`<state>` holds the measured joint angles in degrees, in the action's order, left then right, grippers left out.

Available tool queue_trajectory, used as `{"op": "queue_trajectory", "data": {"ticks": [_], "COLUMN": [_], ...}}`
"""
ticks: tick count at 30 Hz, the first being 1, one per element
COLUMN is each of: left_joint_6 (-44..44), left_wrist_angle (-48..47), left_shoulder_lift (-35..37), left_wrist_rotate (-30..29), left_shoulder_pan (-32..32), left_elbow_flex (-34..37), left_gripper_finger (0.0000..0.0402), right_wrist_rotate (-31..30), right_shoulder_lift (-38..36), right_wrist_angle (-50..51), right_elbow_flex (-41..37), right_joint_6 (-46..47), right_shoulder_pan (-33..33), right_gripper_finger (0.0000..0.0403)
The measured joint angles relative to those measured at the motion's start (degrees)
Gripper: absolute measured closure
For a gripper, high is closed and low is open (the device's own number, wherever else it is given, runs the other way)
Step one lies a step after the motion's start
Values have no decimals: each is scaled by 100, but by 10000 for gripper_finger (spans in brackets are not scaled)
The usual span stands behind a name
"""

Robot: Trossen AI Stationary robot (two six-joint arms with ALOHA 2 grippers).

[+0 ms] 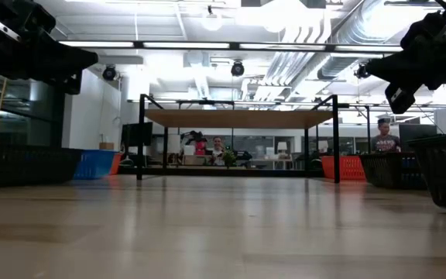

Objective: Stack baskets on shelf by color

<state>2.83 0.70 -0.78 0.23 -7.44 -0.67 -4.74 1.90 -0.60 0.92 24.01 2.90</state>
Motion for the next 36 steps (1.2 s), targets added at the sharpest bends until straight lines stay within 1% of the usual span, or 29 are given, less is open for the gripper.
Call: {"op": "queue_trajectory", "data": {"ticks": [16, 18, 20, 23, 25, 28, 29, 30, 32, 34, 36], "left_joint_6": [0, 0, 0, 0, 0, 0, 0, 0, 0, 0, 0], "left_wrist_angle": [0, -1, -1, -1, 0, -1, 1, -1, 0, -1, 0], "left_shoulder_lift": [0, 0, 0, 0, 0, 0, 0, 0, 0, -1, -2], "left_wrist_rotate": [0, 0, 0, 0, 0, 0, 0, 0, 0, 0, 2], "left_shoulder_pan": [-1, -2, -2, -2, -1, 0, 0, -2, 0, -1, -1], "left_elbow_flex": [0, 1, 1, -1, -1, 1, 0, 1, -1, 0, 1], "left_gripper_finger": [401, 401, 401, 401, 401, 401, 401, 401, 401, 401, 401], "right_wrist_rotate": [-1, -87, -306, -826, -1467, -2653, -2966, -3129, -3129, -2846, -2611], "right_shoulder_lift": [1, 1, 1, -3, 9, 48, 60, 69, 147, 292, 508], "right_wrist_angle": [-2, -10, -154, -819, -1198, -2069, -2421, -2693, -3112, -3501, -3666], "right_elbow_flex": [1, 1, -5, -8, -8, -8, -6, -3, -1, 1, 107], "right_joint_6": [0, -2, -3, -116, -234, 24, 58, -10, -499, -908, -1193], "right_shoulder_pan": [1, -1, 0, 2, 2, -1, -3, -7, -13, -95, -237], "right_gripper_finger": [402, 402, 402, 402, 402, 402, 402, 402, 402, 402, 402]}}
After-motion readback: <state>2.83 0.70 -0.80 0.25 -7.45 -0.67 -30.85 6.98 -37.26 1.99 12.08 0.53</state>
